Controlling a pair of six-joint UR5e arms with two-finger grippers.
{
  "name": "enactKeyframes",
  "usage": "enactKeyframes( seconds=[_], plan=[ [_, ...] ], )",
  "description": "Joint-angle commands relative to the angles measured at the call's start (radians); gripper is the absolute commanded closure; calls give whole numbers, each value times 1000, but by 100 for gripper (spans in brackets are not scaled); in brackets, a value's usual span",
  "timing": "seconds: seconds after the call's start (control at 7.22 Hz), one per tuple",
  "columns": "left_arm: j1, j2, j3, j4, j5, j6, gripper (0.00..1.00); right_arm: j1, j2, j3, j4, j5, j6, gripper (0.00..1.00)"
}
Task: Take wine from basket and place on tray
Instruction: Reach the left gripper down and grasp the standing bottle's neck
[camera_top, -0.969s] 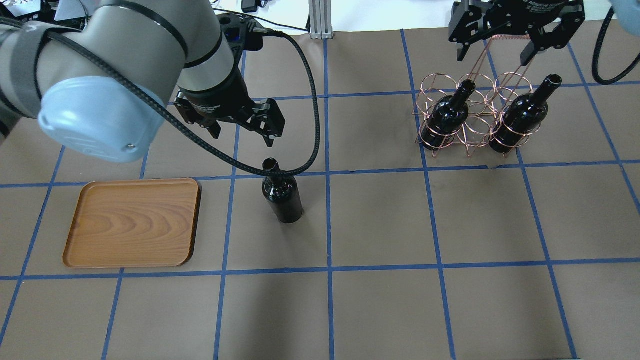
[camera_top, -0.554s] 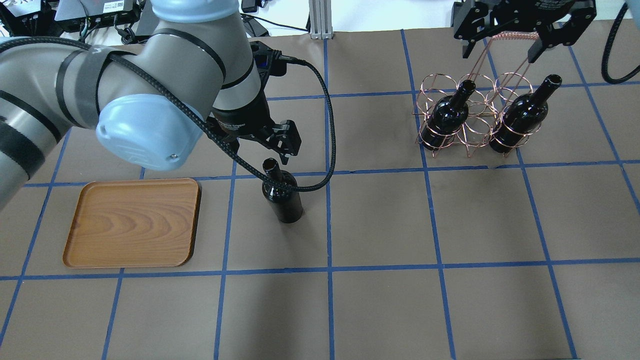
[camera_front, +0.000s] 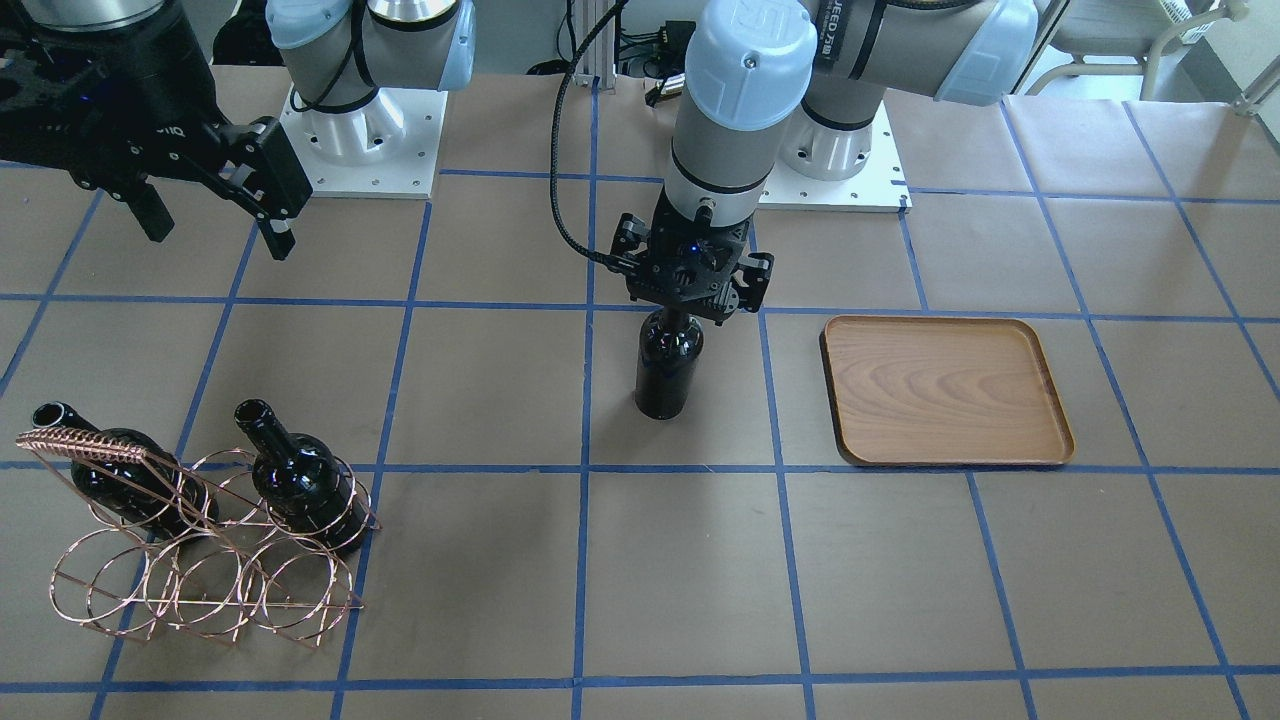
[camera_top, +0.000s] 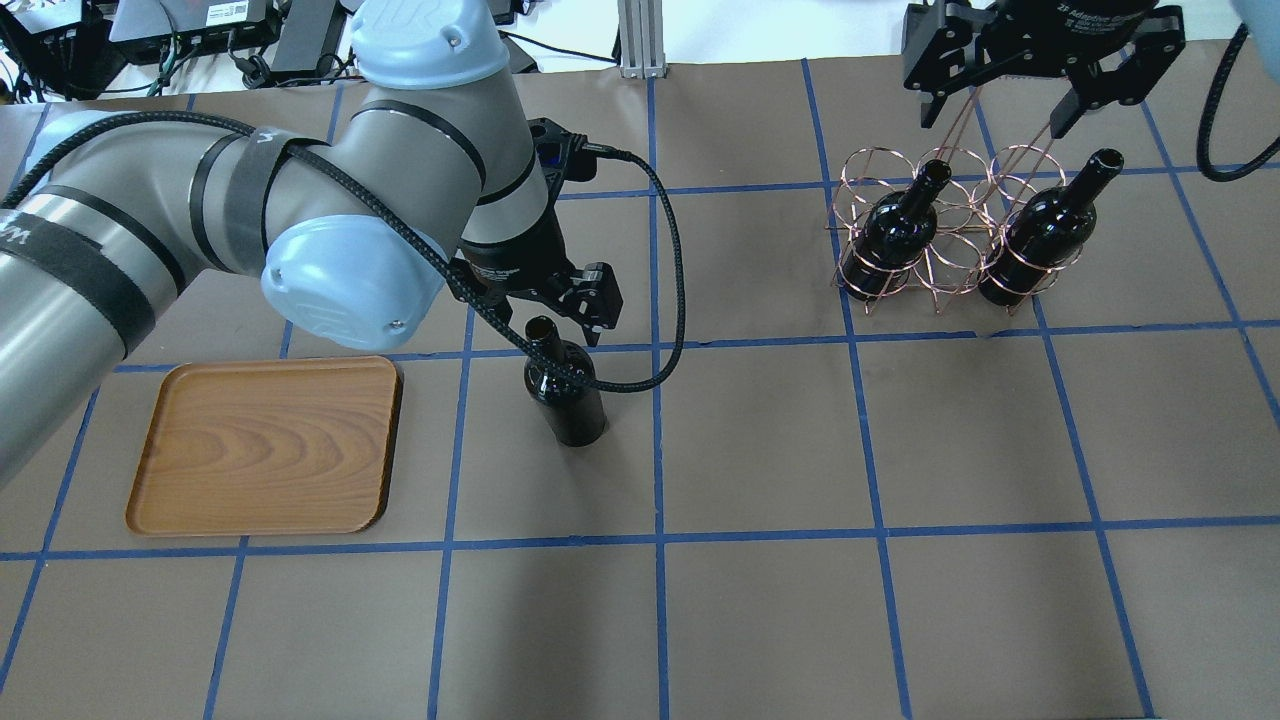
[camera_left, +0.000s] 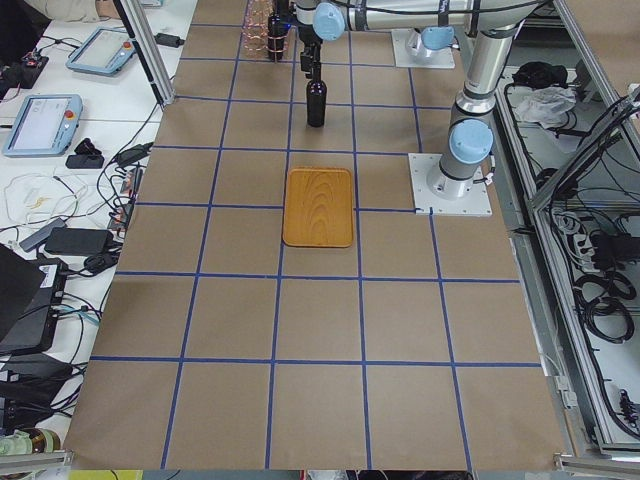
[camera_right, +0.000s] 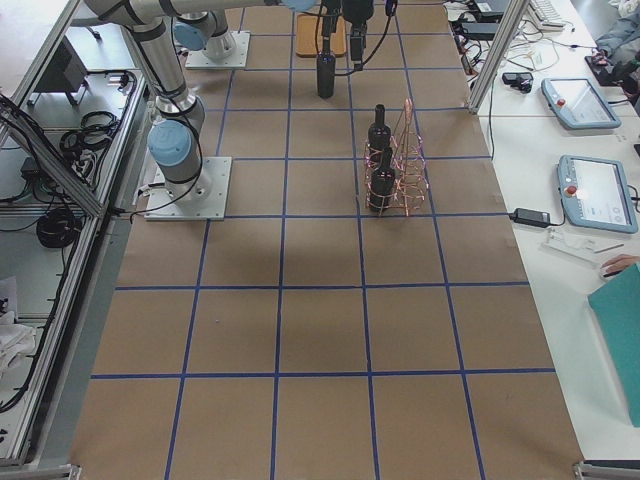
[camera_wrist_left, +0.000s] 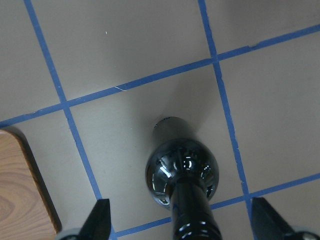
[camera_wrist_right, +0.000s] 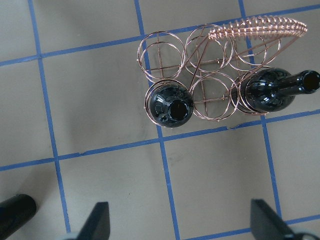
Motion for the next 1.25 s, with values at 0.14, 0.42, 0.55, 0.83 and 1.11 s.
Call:
enactKeyframes(
  seconds=[0.14, 0.42, 0.55, 0.83, 1.11],
  plan=[
    [-2, 4, -26, -17, -5, 11, 21, 0, -11, 2, -6, 7, 0, 0],
    [0, 5, -26, -30, -7, 11, 22, 0, -23, 28, -8, -5, 0, 0],
    [0, 7, -24, -30, -7, 11, 46, 0, -25, 30, -9, 5, 1, 0],
    [0, 5, -21, -27, -5, 13, 82, 0, -34, 33, -9, -10, 1, 0],
    [0, 5, -18, -28, -10, 20, 100, -1, -33, 33, -12, -8, 3, 0]
  ],
)
